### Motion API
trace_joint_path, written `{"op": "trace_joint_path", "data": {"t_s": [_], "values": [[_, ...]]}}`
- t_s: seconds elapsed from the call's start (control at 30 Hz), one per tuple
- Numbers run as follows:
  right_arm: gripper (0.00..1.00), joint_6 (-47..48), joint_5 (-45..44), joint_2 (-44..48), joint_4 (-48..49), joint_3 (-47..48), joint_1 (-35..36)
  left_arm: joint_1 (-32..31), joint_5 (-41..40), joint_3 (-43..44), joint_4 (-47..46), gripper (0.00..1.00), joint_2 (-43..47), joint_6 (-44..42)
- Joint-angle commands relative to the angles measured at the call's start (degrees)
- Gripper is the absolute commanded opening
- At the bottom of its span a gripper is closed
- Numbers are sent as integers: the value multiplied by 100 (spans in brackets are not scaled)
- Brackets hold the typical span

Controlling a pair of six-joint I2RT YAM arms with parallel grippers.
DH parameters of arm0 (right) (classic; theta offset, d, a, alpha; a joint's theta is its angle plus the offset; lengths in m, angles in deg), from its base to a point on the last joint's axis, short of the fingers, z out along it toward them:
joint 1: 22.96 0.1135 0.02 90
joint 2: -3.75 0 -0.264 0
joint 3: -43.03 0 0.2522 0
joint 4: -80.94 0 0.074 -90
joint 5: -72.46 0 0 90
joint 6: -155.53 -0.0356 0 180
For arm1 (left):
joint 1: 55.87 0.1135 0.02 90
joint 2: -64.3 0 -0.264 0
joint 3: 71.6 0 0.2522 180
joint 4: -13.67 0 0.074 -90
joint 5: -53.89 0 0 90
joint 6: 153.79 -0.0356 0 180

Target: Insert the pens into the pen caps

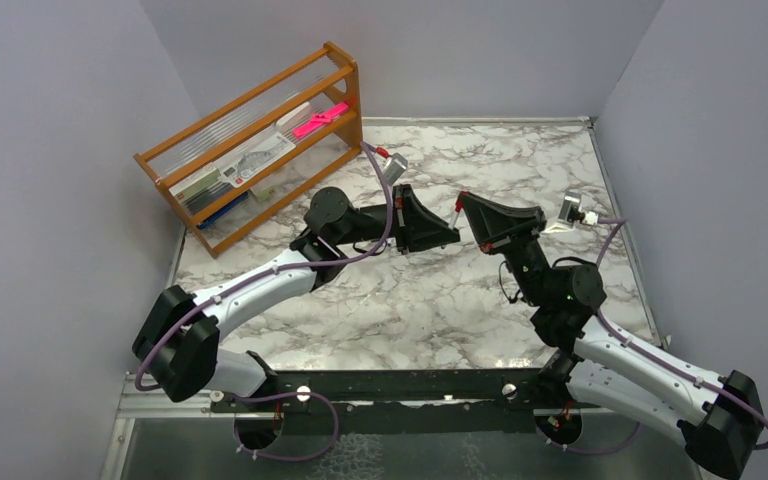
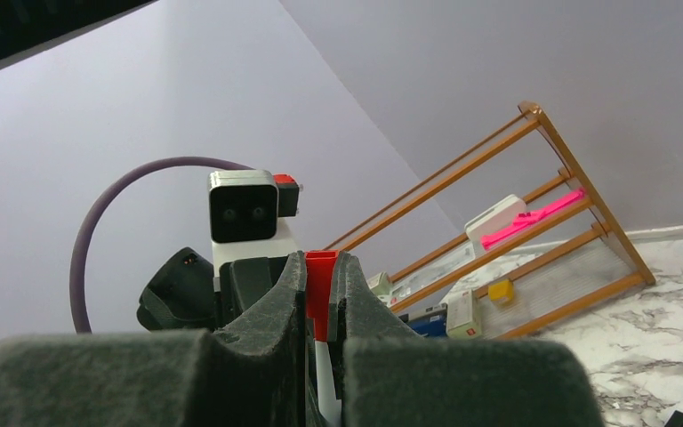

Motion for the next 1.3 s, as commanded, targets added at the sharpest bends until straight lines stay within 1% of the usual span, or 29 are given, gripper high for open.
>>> {"op": "trace_joint_path", "data": {"t_s": [0.0,0.33,0.6,0.8,0.87,1.0,1.1,1.17,1.27], "values": [[1,-55,2299,-418,-2847,-835,427,376,-1949,1250,-2129,0,96,-54],[1,-31,2432,-663,-2722,-917,423,376,-1803,1550,-2140,0,-165,39],[1,30,2221,-424,-2819,-906,422,397,-1800,1314,-2193,0,-107,57],[2,5,2264,-464,-2845,-875,427,530,-1848,1275,-2195,0,-47,60],[12,31,2376,-431,-2731,-882,426,543,-1776,1302,-2174,0,-61,34],[26,-204,2437,-173,-2765,-691,423,536,-1740,1098,-2083,0,-64,67],[38,-422,2497,264,-2583,-589,423,542,-1770,767,-1808,0,29,-69],[40,-463,2373,494,-2595,-552,427,550,-1847,484,-1683,0,97,-167],[41,-274,2044,717,-3073,-379,422,577,-1938,88,-1333,0,132,-307]]}}
